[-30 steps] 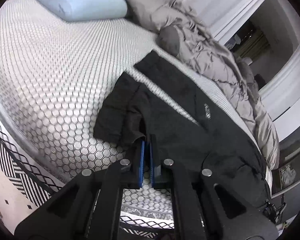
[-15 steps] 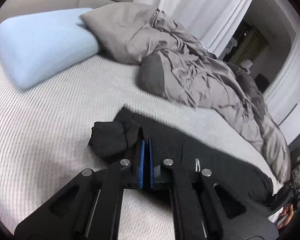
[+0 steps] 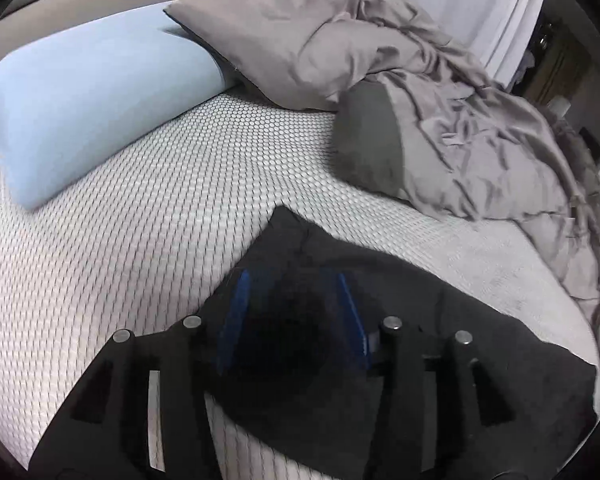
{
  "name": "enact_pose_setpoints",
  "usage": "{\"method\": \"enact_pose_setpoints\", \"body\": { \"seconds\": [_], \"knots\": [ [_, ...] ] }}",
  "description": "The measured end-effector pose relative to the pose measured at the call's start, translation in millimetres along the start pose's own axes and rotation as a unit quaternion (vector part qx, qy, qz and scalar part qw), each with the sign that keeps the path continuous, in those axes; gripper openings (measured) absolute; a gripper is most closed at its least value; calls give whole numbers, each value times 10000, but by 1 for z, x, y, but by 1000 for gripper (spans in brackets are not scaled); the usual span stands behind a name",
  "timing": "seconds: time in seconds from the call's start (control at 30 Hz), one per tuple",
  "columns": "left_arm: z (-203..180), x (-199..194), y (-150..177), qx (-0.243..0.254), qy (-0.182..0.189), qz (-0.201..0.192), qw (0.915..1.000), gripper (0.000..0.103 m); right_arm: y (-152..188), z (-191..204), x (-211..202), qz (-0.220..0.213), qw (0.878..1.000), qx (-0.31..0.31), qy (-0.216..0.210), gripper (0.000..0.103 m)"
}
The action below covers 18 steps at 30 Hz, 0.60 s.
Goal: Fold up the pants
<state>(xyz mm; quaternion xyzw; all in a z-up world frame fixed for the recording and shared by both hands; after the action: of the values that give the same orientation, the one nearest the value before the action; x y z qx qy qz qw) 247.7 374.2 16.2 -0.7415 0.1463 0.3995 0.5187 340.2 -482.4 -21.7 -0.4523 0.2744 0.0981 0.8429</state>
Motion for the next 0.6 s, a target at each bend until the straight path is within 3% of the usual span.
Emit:
{"method": "enact_pose_setpoints", "body": {
  "seconds": [0.1, 0.27, 0.4, 0.5, 0.6],
  "knots": [
    [-14, -27, 34, 41, 344, -117, 9993, 53, 30, 5, -28, 164, 9985, -15, -528, 87],
    [-88, -67, 97, 637, 1026, 0, 9927, 56, 82, 22, -56, 588, 9918, -86, -1130, 88],
    [-157, -87, 142, 1132, 1625, 205, 9800, 56, 122, 32, -63, 1067, 9820, 58, -1558, 88],
    [-204, -95, 169, 1425, 1620, 39, 9764, 57, 144, 34, -61, 1306, 9744, 237, -1815, 88],
    [-248, -87, 188, 1484, 1938, 411, 9689, 57, 157, 40, -53, 1483, 9738, 197, -1715, 88]
  ]
}}
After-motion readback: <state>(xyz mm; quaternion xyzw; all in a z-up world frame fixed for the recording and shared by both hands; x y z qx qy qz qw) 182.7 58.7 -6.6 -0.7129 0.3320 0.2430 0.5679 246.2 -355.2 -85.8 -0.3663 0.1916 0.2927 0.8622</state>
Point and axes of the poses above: each gripper's, at about its wrist camera, not at the fingertips, and x roughly the way its jaws point, z to its left, y to its underside, the point moved 3 cm from there along x, roughly the way its jaws point, and after that the axes turned 11 degrees about x, right-handed, at the moved point
